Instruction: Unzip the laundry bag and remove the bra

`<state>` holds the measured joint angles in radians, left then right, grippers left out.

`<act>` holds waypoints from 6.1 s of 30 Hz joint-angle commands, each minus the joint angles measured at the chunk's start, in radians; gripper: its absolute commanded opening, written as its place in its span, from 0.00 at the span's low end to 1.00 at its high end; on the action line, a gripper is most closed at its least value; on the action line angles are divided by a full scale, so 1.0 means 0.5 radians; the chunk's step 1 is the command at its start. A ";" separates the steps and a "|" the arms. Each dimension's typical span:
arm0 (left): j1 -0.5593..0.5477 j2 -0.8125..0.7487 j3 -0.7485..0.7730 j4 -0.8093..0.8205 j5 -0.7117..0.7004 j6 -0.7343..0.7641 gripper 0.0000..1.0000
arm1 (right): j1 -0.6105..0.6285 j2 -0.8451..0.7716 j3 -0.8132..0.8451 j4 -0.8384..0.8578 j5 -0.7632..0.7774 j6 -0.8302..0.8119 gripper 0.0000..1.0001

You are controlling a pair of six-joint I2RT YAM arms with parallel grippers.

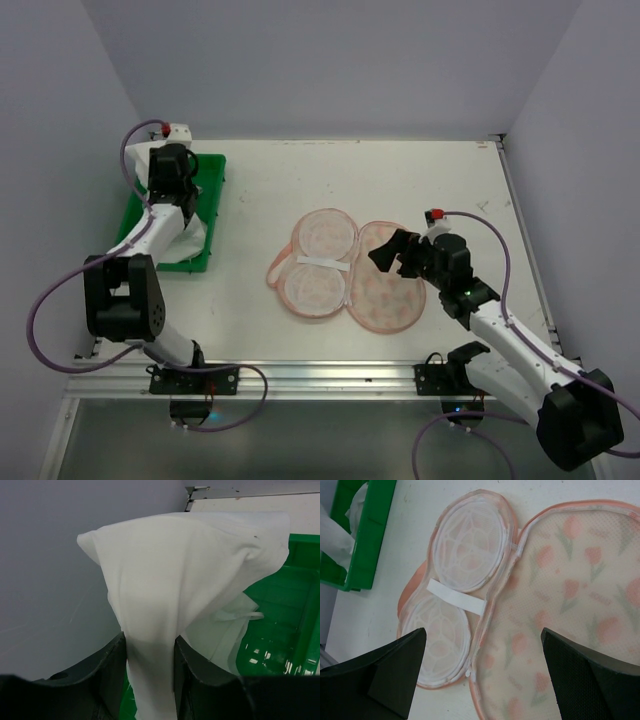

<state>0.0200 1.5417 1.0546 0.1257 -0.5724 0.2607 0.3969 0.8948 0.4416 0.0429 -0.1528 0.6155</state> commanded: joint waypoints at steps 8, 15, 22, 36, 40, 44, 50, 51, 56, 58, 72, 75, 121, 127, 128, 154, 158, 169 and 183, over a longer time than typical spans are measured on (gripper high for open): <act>0.015 0.448 0.382 -0.232 0.047 -0.199 0.40 | -0.015 -0.120 0.043 -0.080 0.085 -0.102 0.99; 0.018 0.294 0.256 -0.319 0.012 -0.178 0.41 | -0.018 -0.059 0.037 -0.052 0.063 -0.090 0.99; 0.015 0.579 0.425 -0.417 0.083 -0.261 0.42 | -0.018 -0.050 0.028 -0.037 0.066 -0.090 0.99; 0.018 0.602 0.759 -0.653 0.175 -0.503 1.00 | -0.024 -0.071 0.022 -0.064 0.109 -0.090 0.99; 0.015 0.442 0.796 -0.766 0.267 -0.626 1.00 | -0.027 -0.059 0.034 -0.070 0.118 -0.084 0.99; 0.018 0.261 0.870 -0.969 0.338 -0.739 1.00 | -0.036 -0.044 0.104 -0.190 0.265 -0.013 0.99; 0.018 -0.147 0.806 -1.184 0.683 -1.015 1.00 | -0.116 0.121 0.279 -0.508 0.486 0.131 0.99; 0.018 -0.302 0.726 -1.148 0.748 -1.052 1.00 | -0.146 0.161 0.307 -0.558 0.547 0.162 0.99; 0.018 -0.739 0.180 -0.972 0.997 -1.110 1.00 | -0.257 0.428 0.427 -0.779 0.548 0.318 0.99; 0.012 -0.938 -0.016 -0.915 1.043 -1.101 1.00 | -0.300 0.505 0.439 -0.791 0.524 0.343 0.99; -0.181 -1.289 -0.520 -0.745 0.896 -1.012 1.00 | -0.334 1.073 0.660 -1.009 0.315 0.389 0.98; -0.203 -1.298 -0.550 -0.724 0.853 -0.994 1.00 | -0.334 1.128 0.663 -0.973 0.165 0.386 0.98; -0.295 -1.378 -0.621 -0.693 0.697 -0.942 1.00 | -0.187 1.533 1.145 -1.371 0.342 0.045 0.56; -0.310 -1.378 -0.624 -0.693 0.675 -0.936 1.00 | -0.067 1.634 1.212 -1.353 0.315 0.107 0.53; -0.313 -1.378 -0.624 -0.693 0.675 -0.936 1.00 | -0.058 1.646 1.224 -1.350 0.287 0.113 0.52; -0.319 -1.356 -0.627 -0.690 0.648 -0.933 1.00 | -0.116 1.073 1.620 -1.936 0.705 -0.160 0.00; -0.325 -1.359 -0.627 -0.690 0.651 -0.933 1.00 | -0.113 1.027 1.773 -1.960 0.533 -0.160 0.00; -0.332 -1.368 -0.637 -0.690 0.645 -0.926 1.00 | -0.067 1.067 1.866 -1.709 -0.225 -0.090 0.00; -0.341 -1.365 -0.640 -0.690 0.648 -0.923 1.00 | 0.169 1.272 1.648 -1.053 -0.560 0.287 0.00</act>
<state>-0.1402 0.8673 0.7391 -0.2657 -0.2390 -0.2169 0.4622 1.5047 1.2964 -0.6189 -0.3508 0.6865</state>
